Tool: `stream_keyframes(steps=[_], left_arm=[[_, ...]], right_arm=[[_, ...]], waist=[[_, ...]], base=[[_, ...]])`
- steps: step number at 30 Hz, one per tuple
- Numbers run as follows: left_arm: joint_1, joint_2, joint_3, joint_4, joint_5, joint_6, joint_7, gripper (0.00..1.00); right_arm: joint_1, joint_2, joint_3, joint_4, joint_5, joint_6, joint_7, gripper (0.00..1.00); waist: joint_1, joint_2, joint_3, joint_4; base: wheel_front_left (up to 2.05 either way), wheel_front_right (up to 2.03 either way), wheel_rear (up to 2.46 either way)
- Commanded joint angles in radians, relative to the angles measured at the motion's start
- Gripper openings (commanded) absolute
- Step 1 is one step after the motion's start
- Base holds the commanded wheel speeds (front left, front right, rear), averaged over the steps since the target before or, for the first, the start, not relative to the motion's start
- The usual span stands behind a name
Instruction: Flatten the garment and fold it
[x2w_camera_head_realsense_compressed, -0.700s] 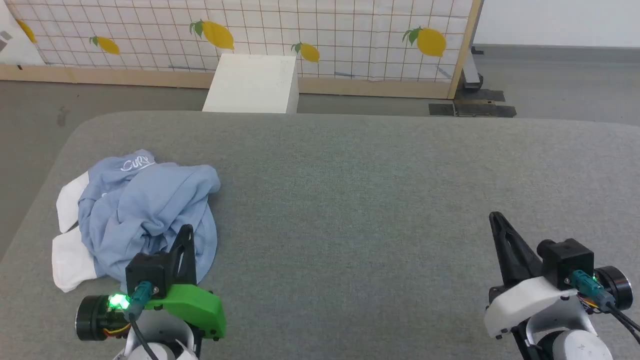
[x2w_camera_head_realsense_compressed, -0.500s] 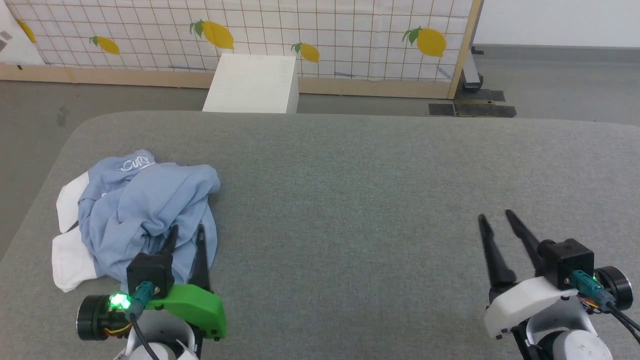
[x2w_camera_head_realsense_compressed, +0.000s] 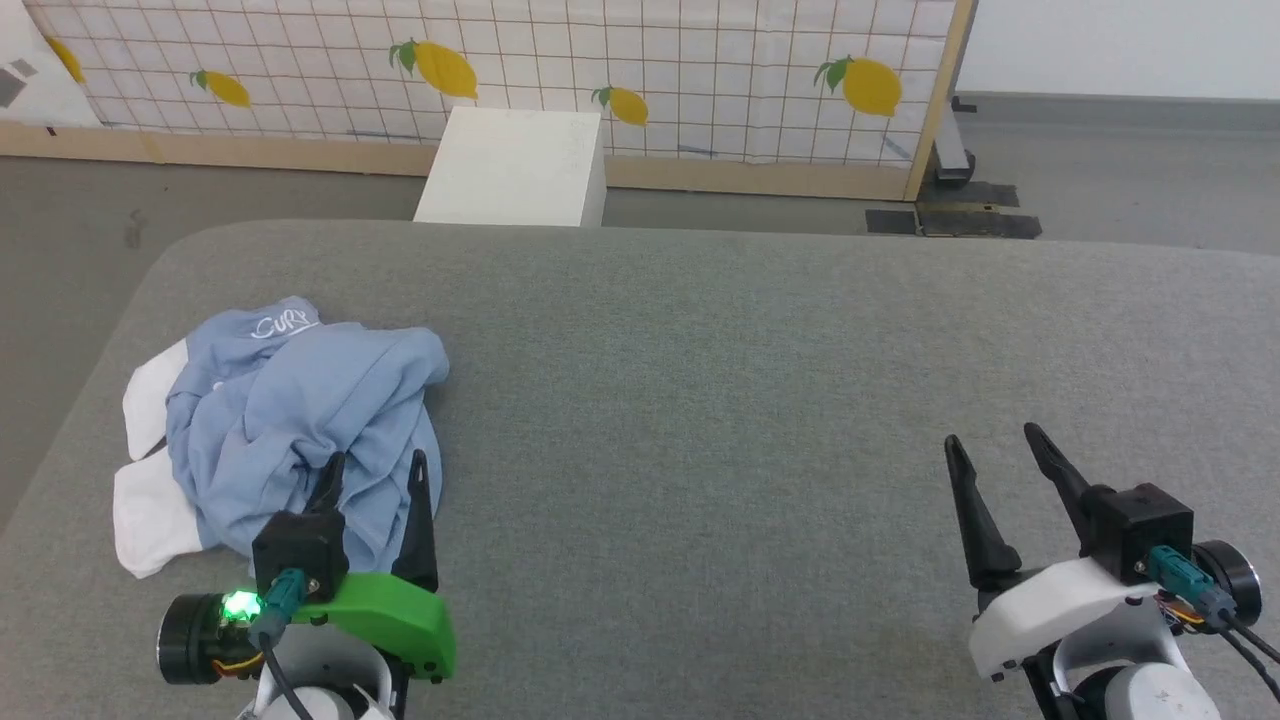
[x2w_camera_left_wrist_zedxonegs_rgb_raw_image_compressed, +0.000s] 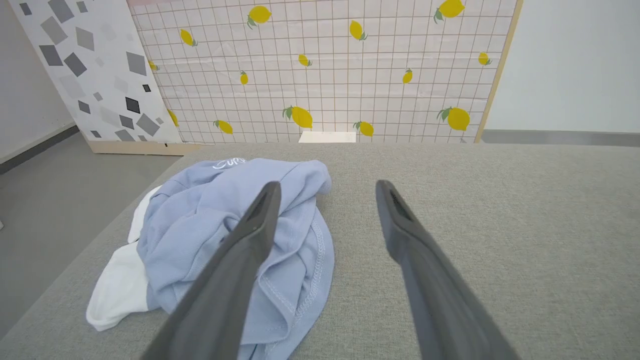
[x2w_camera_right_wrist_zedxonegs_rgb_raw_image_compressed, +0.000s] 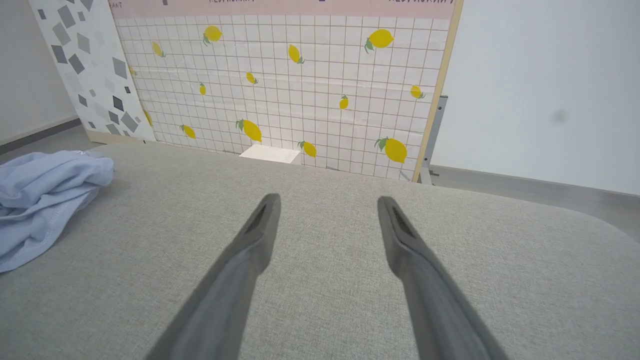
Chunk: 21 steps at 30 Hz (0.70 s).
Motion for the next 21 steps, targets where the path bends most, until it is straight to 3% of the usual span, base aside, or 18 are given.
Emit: stream_keyframes(steps=[1, 21], left_arm=[[0.007, -0.001, -0.001, 0.003, -0.010, 0.007, -0.010, 1.00], [0.036, -0.002, 0.010, 0.013, -0.038, 0.030, -0.055, 1.00]], right_arm=[[0.011, 0.000, -0.001, 0.008, 0.014, 0.000, -0.011, 1.00], [0.029, 0.000, 0.011, 0.054, 0.073, 0.000, -0.056, 1.00]], waist=[[0.0000, -0.0001, 0.000, 0.005], [0.0000, -0.0001, -0.009, 0.109]], base=[[0.00, 0.00, 0.00], [0.00, 0.00, 0.00]])
